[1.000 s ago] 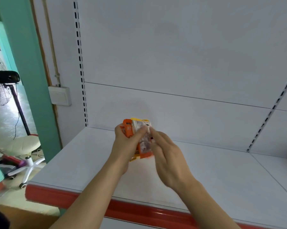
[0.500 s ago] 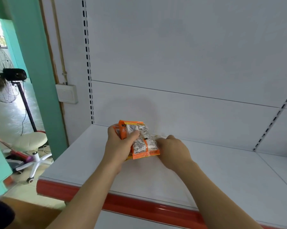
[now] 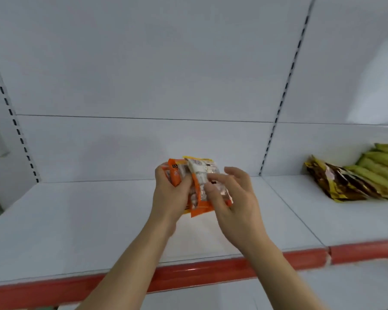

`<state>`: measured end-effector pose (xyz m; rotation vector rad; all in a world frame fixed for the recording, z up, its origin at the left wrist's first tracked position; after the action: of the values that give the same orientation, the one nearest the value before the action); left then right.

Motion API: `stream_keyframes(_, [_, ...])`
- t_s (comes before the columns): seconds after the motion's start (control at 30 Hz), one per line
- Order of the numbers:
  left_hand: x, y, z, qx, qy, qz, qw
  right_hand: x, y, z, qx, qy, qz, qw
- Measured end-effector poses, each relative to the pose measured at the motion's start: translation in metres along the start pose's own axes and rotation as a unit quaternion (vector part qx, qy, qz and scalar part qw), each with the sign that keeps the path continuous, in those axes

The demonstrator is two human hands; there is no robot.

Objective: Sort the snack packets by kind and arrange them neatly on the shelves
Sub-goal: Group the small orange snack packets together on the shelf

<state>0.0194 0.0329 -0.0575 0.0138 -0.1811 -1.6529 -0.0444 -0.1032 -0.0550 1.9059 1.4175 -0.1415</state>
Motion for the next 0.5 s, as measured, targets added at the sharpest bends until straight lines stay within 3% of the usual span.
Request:
stream_keyframes(0.17, [0.118,-0.028,0.008,-0.011,-0.054,-0.101,0.993,-0.097,-0.031,0.037,0.069,0.136,0.018,0.988])
stream_keyframes(0.37, [0.280,-0.080,0.003,-0.016,-0.083,-0.225,0.971,-0.244,-0.086,0.092,0.113,0.087,0.112,0.983])
stream_keyframes(0.5, [0.378,-0.111,-0.009,-0.010,-0.073,-0.244,0.967,-0.330,-0.118,0.136,0.136,0.112,0.181,0.968])
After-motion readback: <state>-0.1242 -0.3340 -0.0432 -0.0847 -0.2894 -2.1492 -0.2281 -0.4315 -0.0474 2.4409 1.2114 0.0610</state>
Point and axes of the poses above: each hand's wrist, its own y-axis towards the middle knuckle, its own x-axis out of the palm, z = x × y, the point moved 2 cm from there along y, towards the middle knuckle, and after that the axes turned 6 degrees about -z, right-handed, at the moved point
